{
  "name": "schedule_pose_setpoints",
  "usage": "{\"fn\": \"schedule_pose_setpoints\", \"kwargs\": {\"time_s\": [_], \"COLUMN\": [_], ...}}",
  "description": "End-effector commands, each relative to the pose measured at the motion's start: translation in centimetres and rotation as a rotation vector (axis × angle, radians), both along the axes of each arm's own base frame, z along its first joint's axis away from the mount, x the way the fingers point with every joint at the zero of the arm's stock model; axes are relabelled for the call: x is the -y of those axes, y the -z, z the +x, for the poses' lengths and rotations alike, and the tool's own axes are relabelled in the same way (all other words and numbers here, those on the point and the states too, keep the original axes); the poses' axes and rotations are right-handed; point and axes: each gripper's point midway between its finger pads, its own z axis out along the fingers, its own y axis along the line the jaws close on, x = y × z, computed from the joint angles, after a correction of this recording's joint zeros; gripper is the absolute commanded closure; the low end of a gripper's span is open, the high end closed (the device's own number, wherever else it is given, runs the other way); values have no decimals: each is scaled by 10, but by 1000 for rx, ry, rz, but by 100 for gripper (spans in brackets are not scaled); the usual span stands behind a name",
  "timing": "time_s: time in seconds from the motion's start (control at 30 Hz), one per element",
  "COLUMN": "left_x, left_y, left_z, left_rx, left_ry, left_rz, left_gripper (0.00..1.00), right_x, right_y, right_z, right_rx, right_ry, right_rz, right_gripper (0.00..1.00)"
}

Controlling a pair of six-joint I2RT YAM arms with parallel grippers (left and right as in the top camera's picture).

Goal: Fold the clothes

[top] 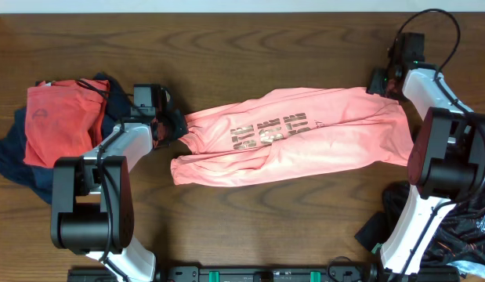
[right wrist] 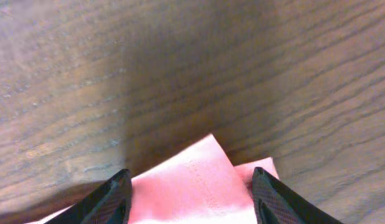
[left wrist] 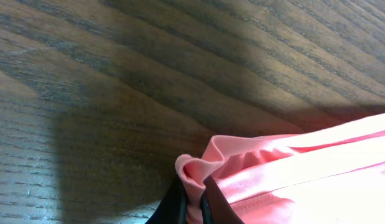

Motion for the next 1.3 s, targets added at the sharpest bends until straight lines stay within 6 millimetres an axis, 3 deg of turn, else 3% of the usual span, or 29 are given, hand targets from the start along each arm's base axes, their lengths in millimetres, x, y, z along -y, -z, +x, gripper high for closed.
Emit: {"fn": "schedule_pose_setpoints", "kwargs": {"time_s": [0.0, 0.07, 0.17, 0.23, 0.4, 0.6, 0.8, 0.97, 1.27], "left_x": [0, 0, 0, 0, 0, 14, 15, 13, -5], "left_y": [-7, -7, -7, -7, -18, -61, -79, -82, -80], "left_z": [3, 3, 3, 4, 7, 10, -18, -43, -92], "left_rx": [13, 13, 14, 15, 45, 139, 74, -4, -210], "left_ry": [-2, -2, -2, -2, -2, 38, 15, 2, -175], "left_rz": [1, 1, 1, 1, 1, -73, -101, -103, -158], "left_gripper": [94, 94, 94, 94, 94, 94, 94, 94, 94], "right_x": [-4, -4, -4, -4, 2, 15, 24, 32, 47], "right_y": [11, 11, 11, 11, -2, -43, -72, -74, -64], "right_z": [-6, -5, -4, -4, -5, -6, -31, -58, -106], "right_rx": [-20, -18, -14, -13, 1, 63, 29, -53, -227], "right_ry": [0, 0, 1, 2, 56, 98, 125, 156, 216], "right_rz": [11, 10, 10, 10, 28, 28, 24, 29, 47], "right_gripper": [50, 62, 89, 97, 99, 98, 98, 99, 99]}}
